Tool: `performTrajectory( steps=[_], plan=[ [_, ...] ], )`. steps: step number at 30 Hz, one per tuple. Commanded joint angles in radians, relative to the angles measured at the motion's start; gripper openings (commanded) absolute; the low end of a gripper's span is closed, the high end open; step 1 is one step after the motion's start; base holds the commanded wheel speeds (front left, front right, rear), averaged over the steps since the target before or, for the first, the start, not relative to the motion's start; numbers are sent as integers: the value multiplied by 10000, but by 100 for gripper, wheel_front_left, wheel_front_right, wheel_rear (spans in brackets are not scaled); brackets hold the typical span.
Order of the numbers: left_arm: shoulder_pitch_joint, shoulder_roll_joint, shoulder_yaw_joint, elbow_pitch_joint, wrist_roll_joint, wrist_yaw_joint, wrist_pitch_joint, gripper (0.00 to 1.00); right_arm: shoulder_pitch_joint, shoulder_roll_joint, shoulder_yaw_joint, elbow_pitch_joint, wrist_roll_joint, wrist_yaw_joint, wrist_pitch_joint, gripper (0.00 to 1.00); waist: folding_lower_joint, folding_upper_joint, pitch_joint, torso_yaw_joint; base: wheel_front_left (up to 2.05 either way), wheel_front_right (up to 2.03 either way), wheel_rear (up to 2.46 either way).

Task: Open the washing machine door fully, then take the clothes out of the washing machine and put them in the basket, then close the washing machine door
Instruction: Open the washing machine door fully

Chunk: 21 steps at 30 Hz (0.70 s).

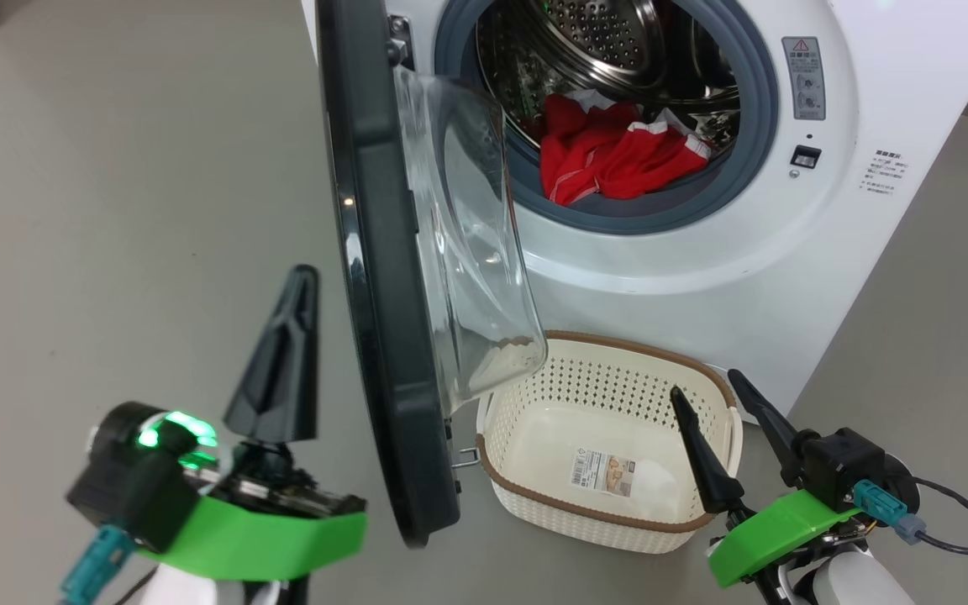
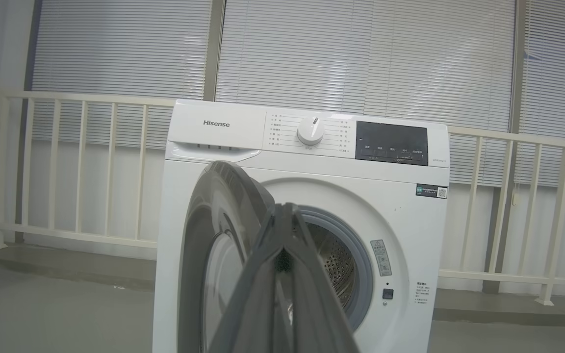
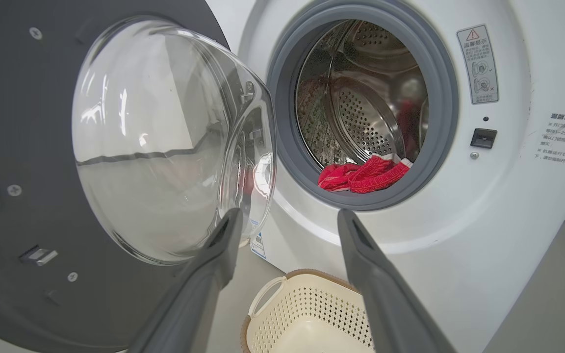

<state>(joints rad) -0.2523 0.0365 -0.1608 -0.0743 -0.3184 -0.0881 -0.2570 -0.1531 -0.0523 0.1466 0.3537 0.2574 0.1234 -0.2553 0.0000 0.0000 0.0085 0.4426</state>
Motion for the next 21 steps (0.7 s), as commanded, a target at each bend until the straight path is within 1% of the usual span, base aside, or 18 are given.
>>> performTrajectory(
  steps=[1, 5, 10, 16, 21],
  plan=[
    [-380, 137, 75, -379, 37, -38, -48, 0, -414, 20, 267, -193, 139, 73, -64, 100, 0, 0, 6, -33, 0, 0, 0],
    [-300, 137, -802, -287, -30, -118, -48, 0, -429, 20, 304, -151, 131, 73, -64, 100, 0, 0, 32, -84, 0, 0, 0],
    [-293, 137, -1734, 581, -181, -185, 57, 0, -451, 20, 311, -115, 116, 73, -64, 100, 0, 0, 86, -153, 0, 0, 0],
    [-273, 137, -2183, 1346, -401, -183, 415, 0, -501, 20, 336, -114, 123, 73, -64, 100, 0, 0, 174, -236, 0, 0, 0],
    [-347, 137, -2312, 1857, -617, -106, 666, 0, -520, 20, 349, -69, 131, 73, -64, 100, 0, 0, 288, -266, 0, 0, 0]
  ],
)
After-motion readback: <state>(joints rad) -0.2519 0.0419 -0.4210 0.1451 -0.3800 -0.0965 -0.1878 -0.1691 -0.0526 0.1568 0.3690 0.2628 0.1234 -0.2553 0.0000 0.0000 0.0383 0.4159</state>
